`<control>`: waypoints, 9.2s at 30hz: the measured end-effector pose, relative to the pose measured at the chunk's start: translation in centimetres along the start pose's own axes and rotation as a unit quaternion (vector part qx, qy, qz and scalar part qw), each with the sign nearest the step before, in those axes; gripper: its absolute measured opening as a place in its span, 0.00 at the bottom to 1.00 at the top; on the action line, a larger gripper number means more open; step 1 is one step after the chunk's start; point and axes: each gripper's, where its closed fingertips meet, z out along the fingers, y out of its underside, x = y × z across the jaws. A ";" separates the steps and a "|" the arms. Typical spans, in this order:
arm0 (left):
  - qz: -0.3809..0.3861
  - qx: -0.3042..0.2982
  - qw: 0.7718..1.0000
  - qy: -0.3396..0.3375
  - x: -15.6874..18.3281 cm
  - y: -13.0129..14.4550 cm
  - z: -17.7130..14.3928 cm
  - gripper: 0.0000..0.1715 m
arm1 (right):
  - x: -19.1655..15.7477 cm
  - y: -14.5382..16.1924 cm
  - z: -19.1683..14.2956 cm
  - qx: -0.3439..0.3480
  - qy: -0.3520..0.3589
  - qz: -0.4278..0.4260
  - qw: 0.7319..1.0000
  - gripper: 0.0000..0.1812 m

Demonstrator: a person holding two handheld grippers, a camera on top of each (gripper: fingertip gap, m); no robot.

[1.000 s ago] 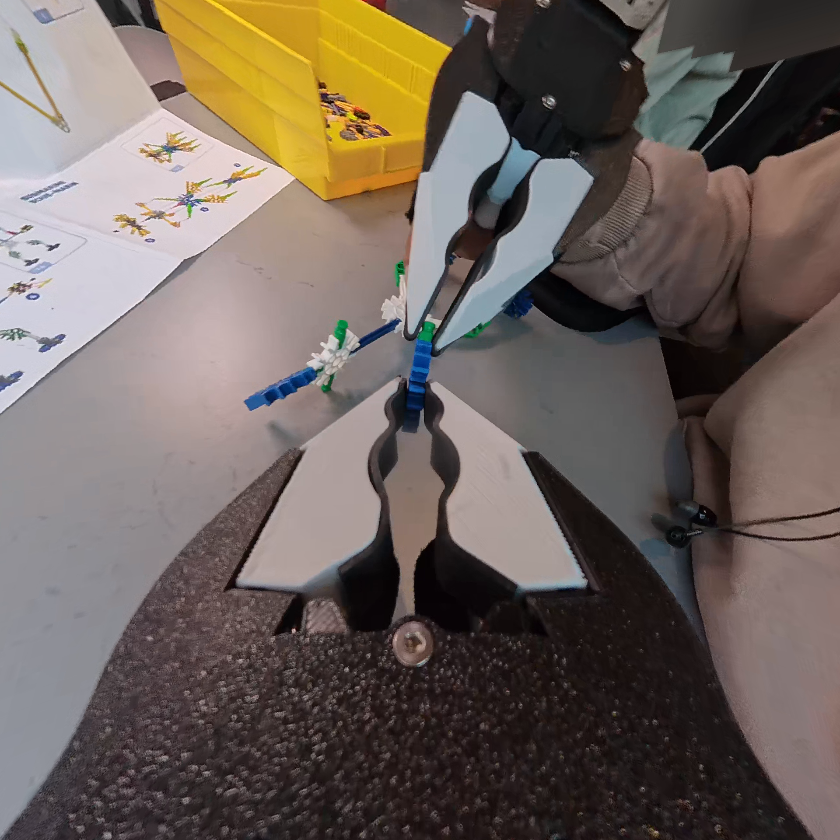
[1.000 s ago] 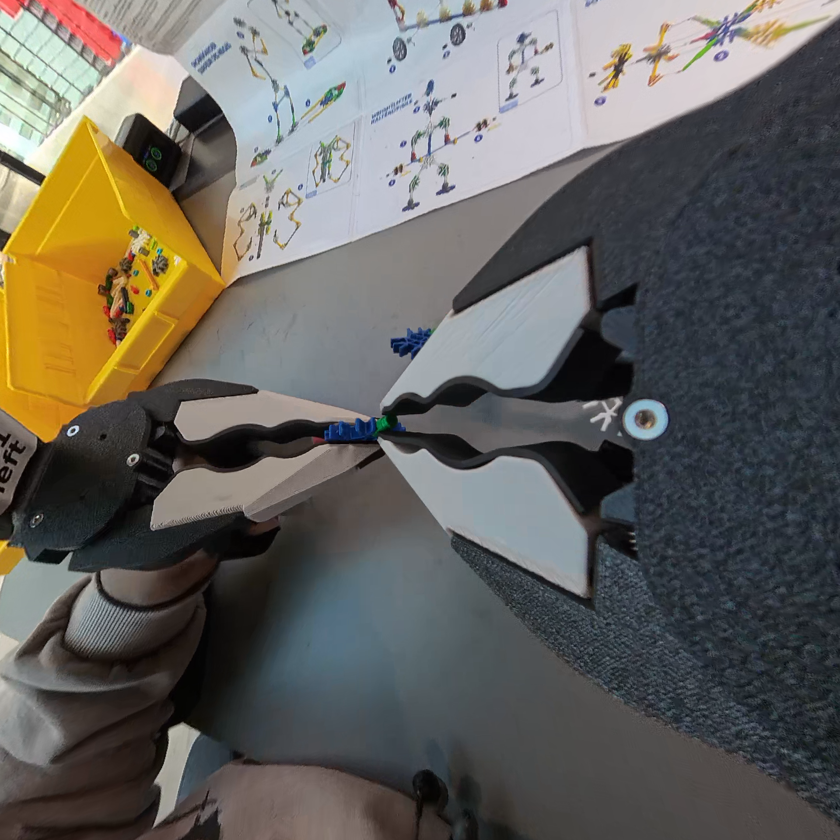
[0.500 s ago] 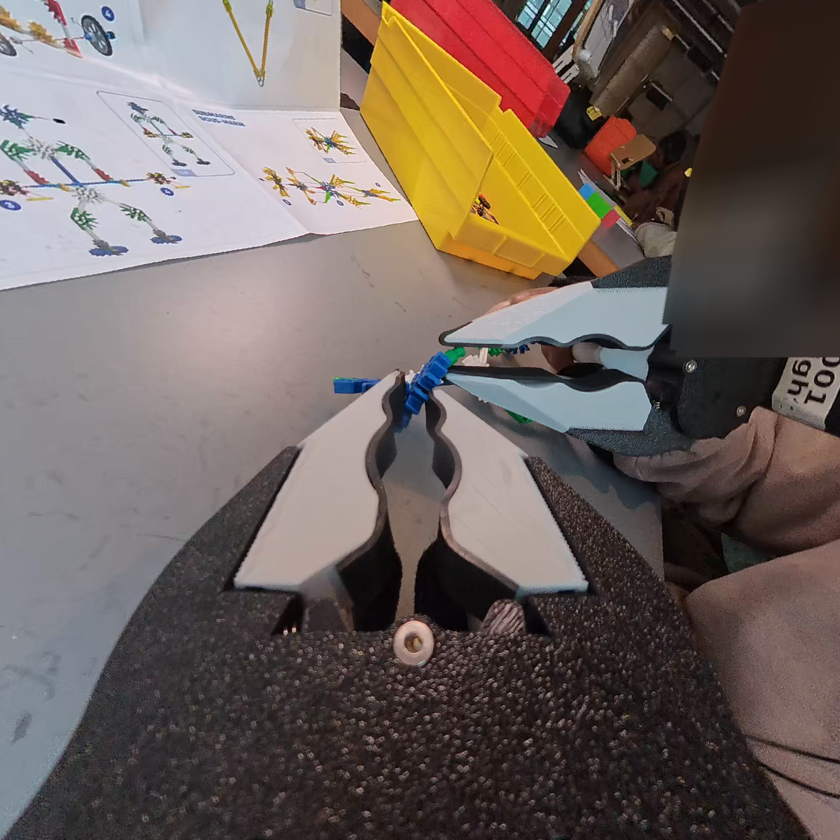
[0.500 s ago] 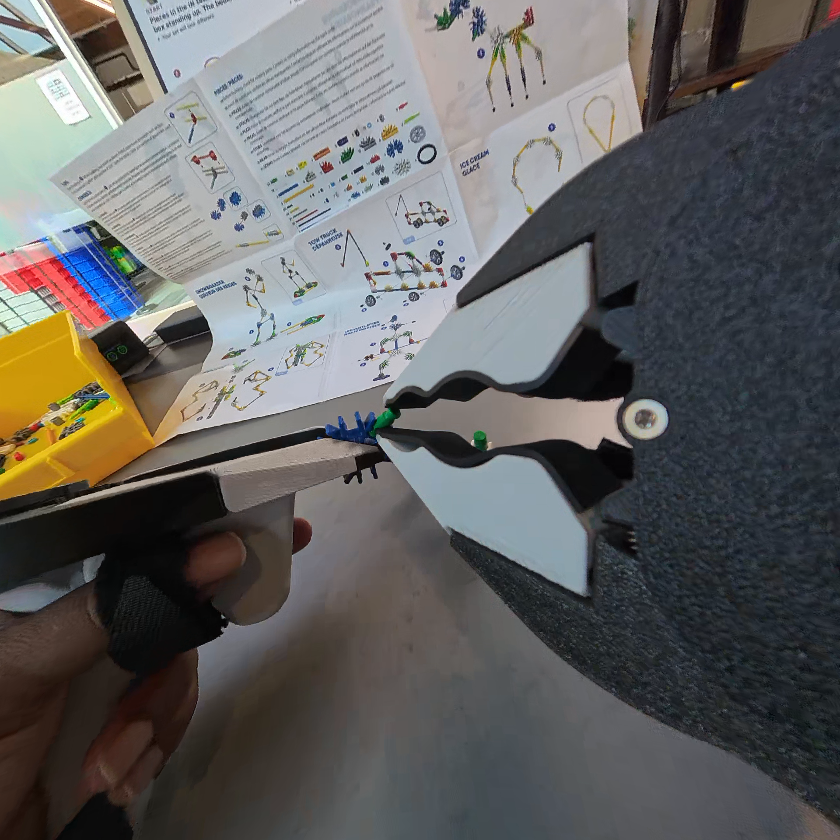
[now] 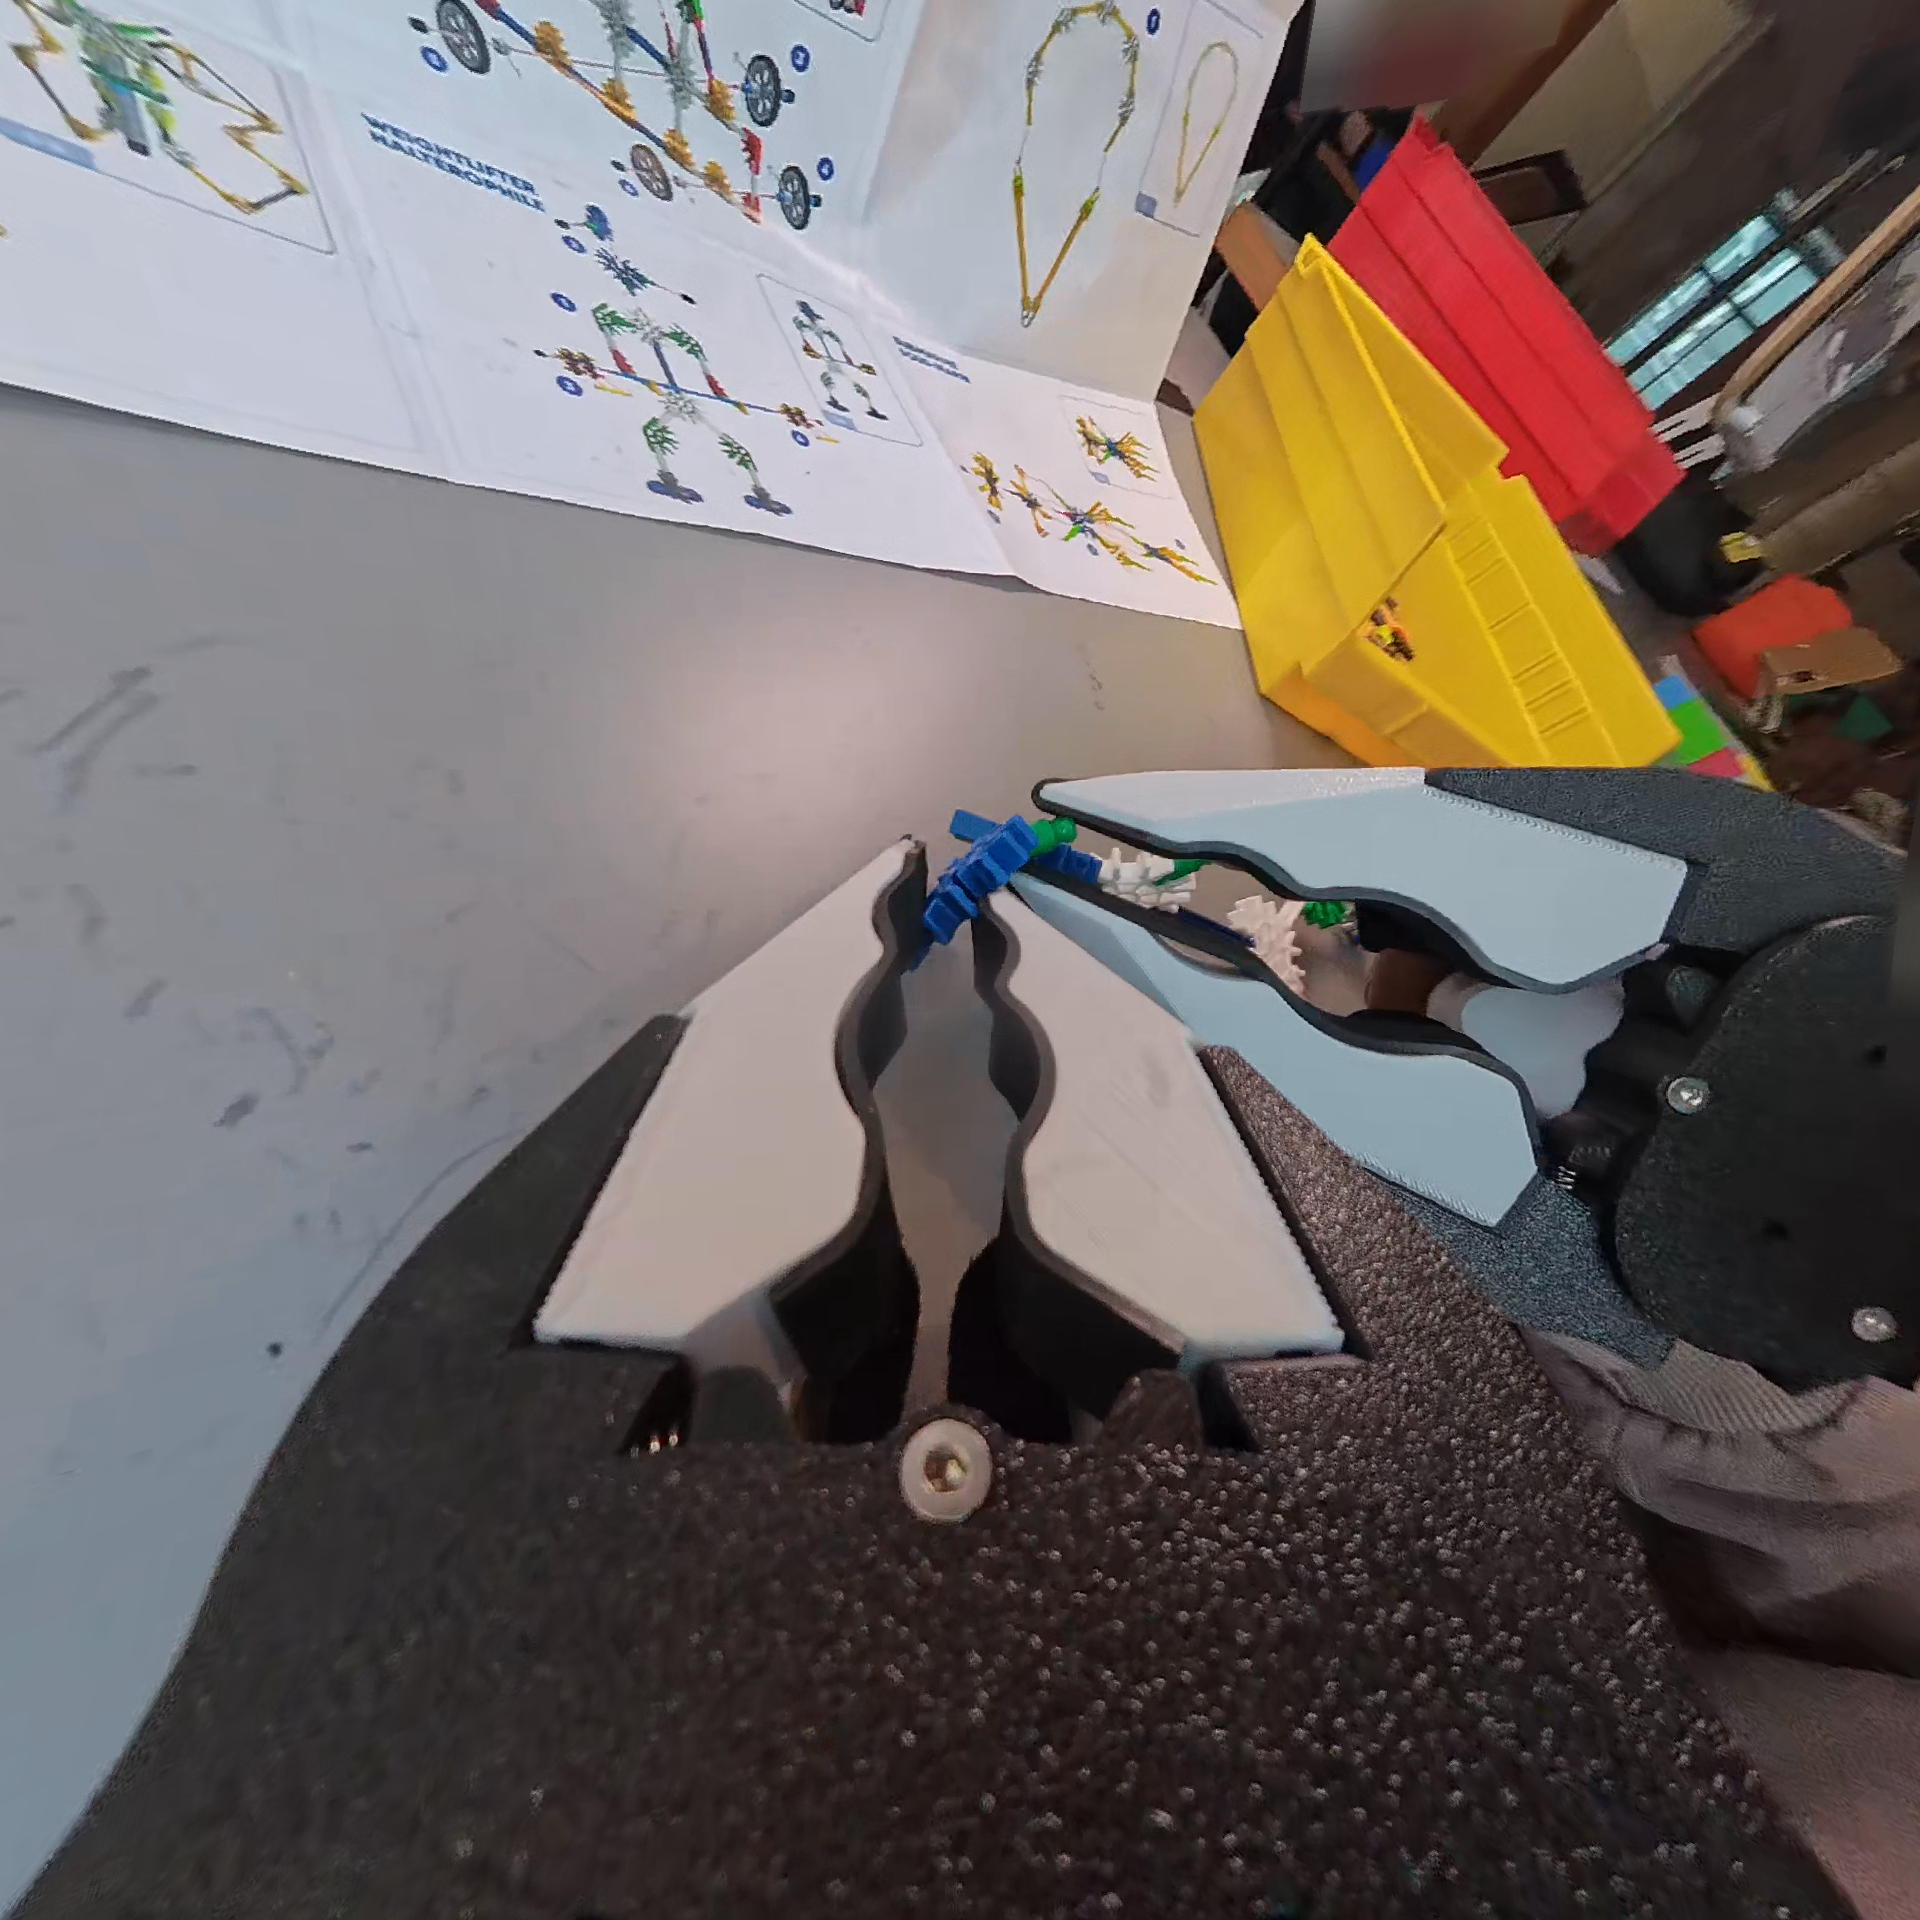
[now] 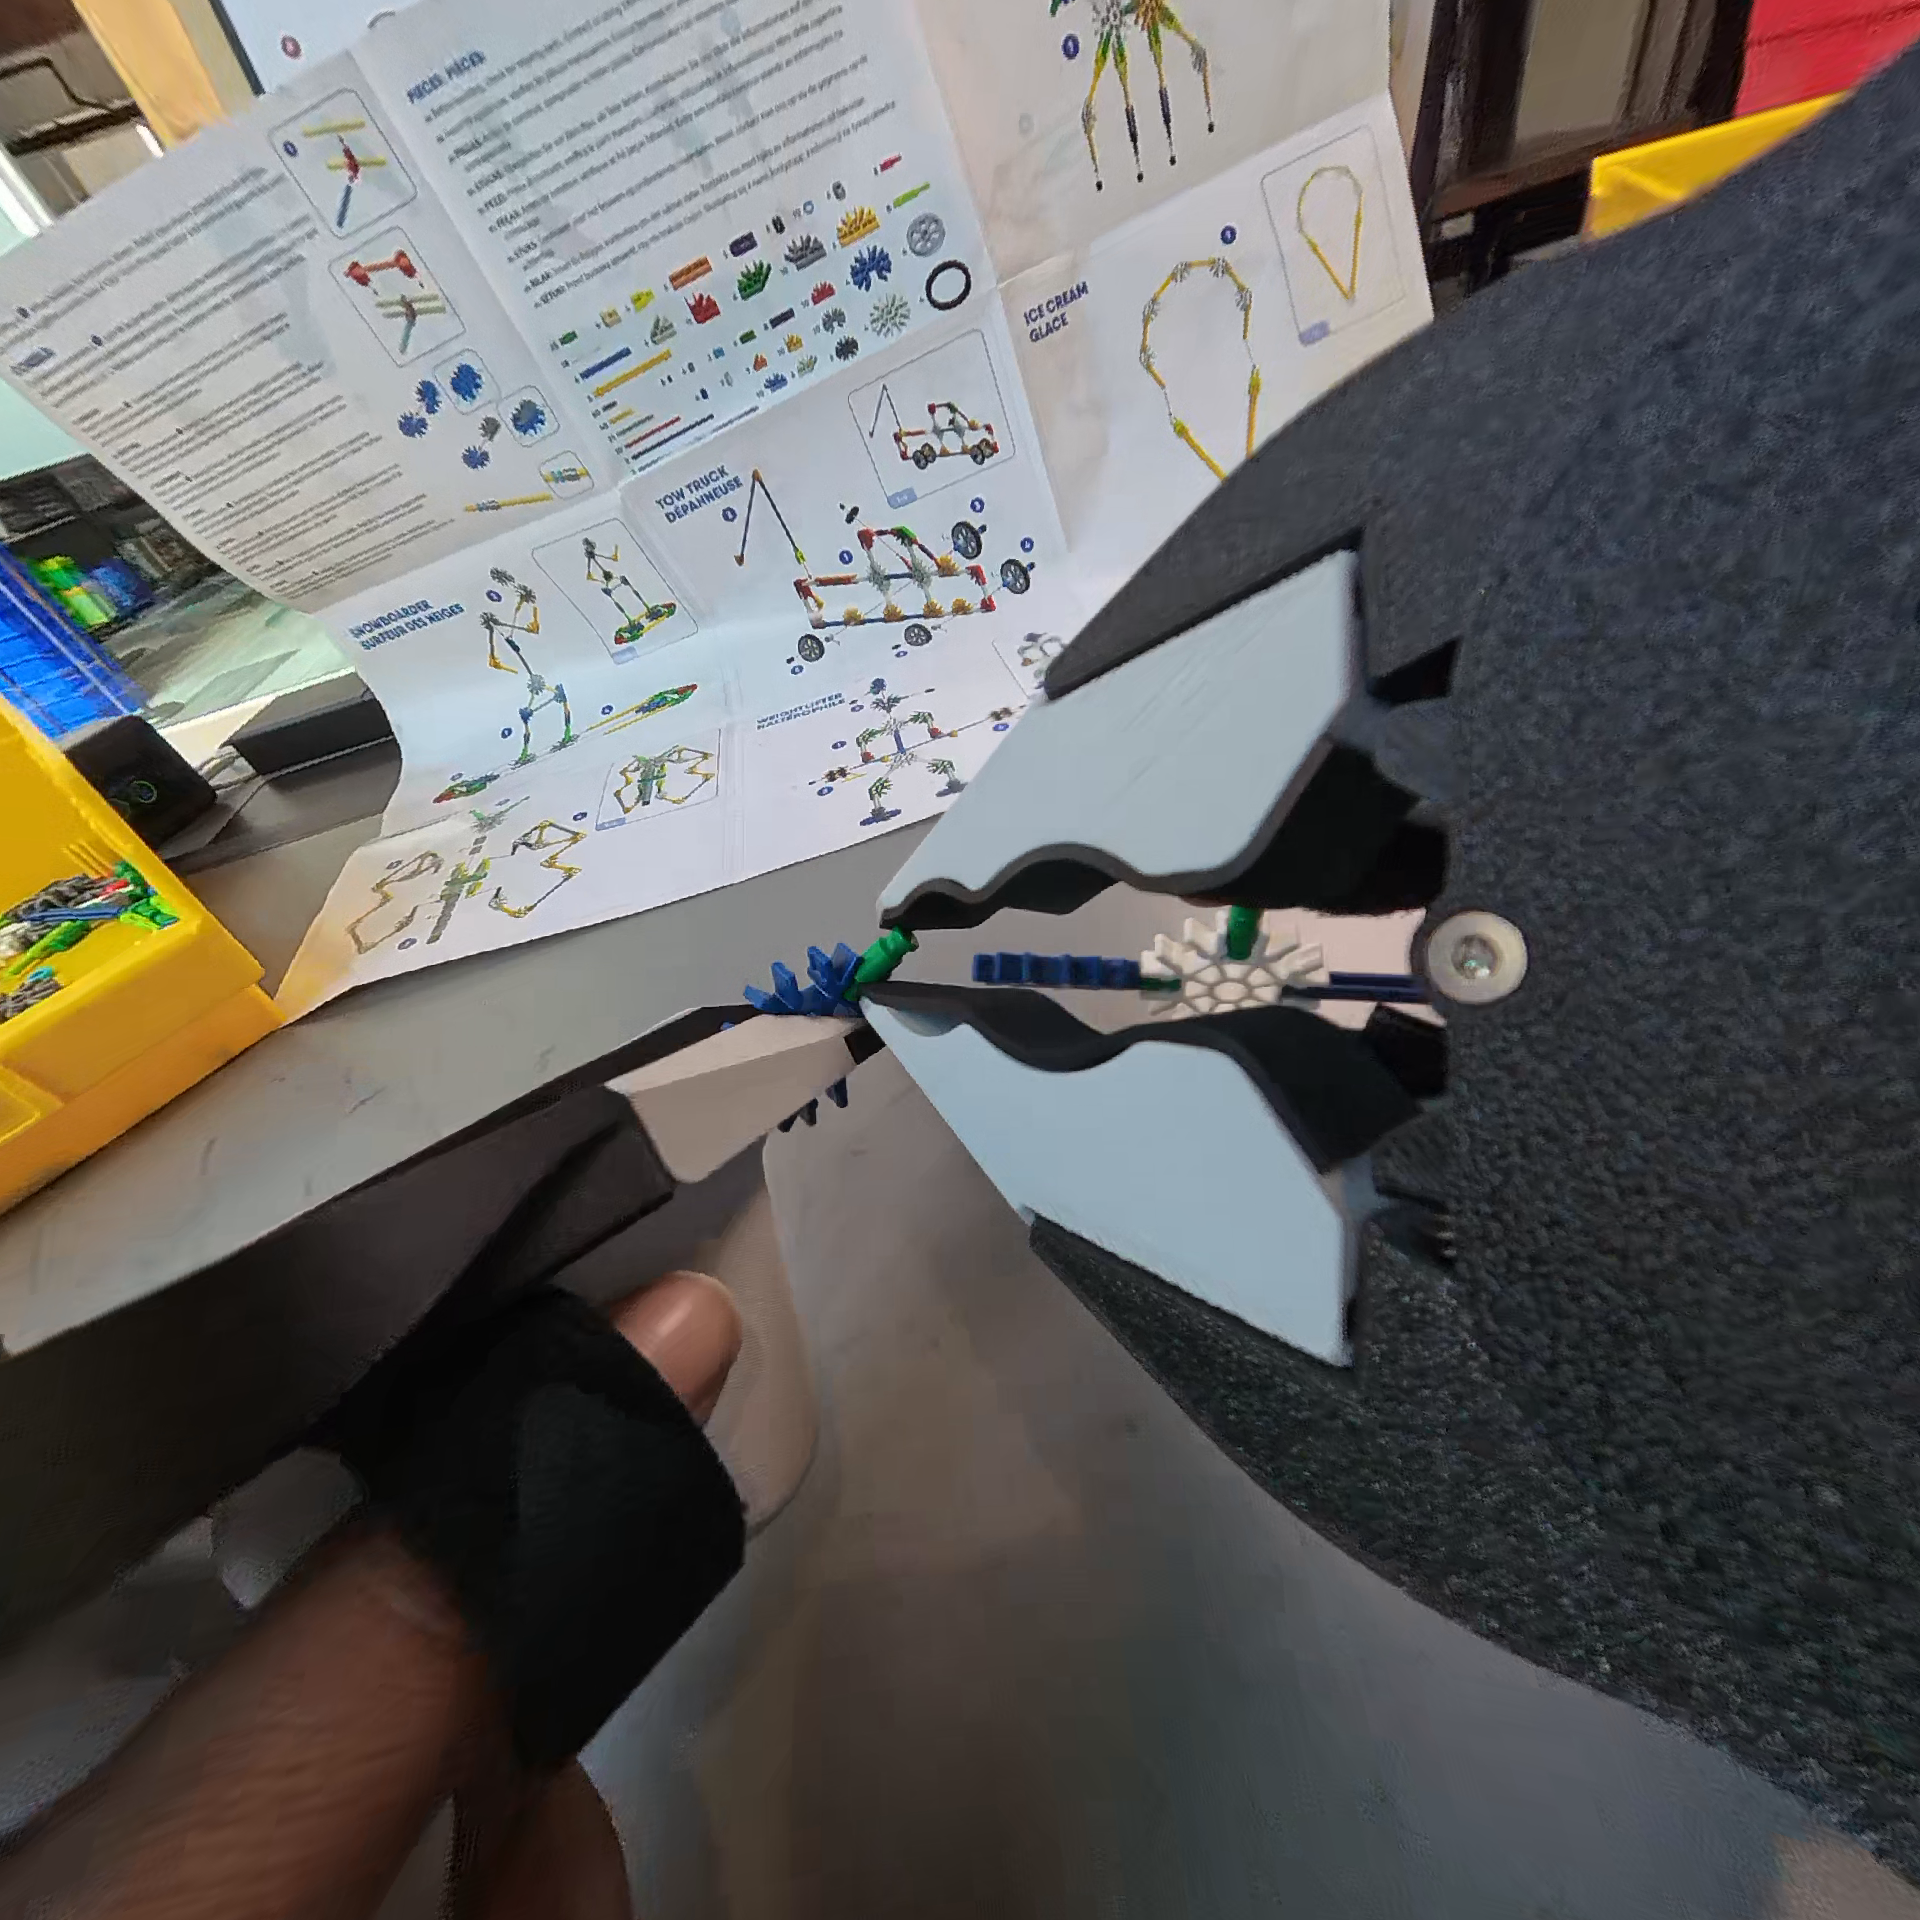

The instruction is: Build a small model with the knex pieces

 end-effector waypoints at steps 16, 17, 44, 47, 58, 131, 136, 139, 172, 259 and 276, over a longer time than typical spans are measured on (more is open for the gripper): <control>0.031 -0.028 0.996 -0.080 -1.8 -1.8 2.8 0.04 | 2.3 1.6 3.0 -0.074 0.082 0.086 0.990 0.03; 0.015 -0.026 0.997 -0.071 -1.8 -2.2 3.1 0.04 | 2.8 1.6 3.2 -0.073 0.087 0.085 0.990 0.03; -0.104 0.059 0.957 0.263 1.2 -10.2 3.7 0.03 | 9.2 -0.2 2.3 0.039 -0.088 0.065 0.993 0.00; -0.024 0.059 0.973 0.224 1.0 -10.8 3.5 0.03 | 10.6 -0.8 1.2 0.067 -0.098 0.106 0.987 0.00; 0.273 0.037 0.950 0.147 3.0 -10.0 1.7 0.03 | 9.6 -3.8 0.2 0.136 -0.120 0.061 0.982 0.08; 0.220 0.040 0.937 0.268 3.3 -7.5 -4.2 0.25 | 6.5 -5.0 -2.4 0.266 -0.227 0.122 0.929 0.02; -0.047 -0.042 0.877 0.476 6.1 -6.7 -5.7 0.17 | 7.1 -6.2 -4.3 0.289 -0.163 0.020 0.943 0.03; -0.117 -0.044 0.821 0.558 7.4 -7.6 -7.6 0.21 | 8.1 -6.0 -4.9 0.280 -0.143 -0.019 0.949 0.02; 0.255 -0.121 0.928 0.242 0.6 -2.3 -1.0 0.03 | 3.5 -0.2 -2.0 0.148 -0.260 0.161 0.941 0.03; 0.619 -0.094 0.657 -0.420 -22.6 -17.3 -17.2 0.04 | 7.1 2.1 -4.2 0.233 -0.124 0.201 0.943 0.03; 0.371 -0.518 0.769 -0.040 -26.3 -11.2 -12.4 0.04 | 7.1 3.7 -2.8 0.210 -0.127 0.224 0.943 0.02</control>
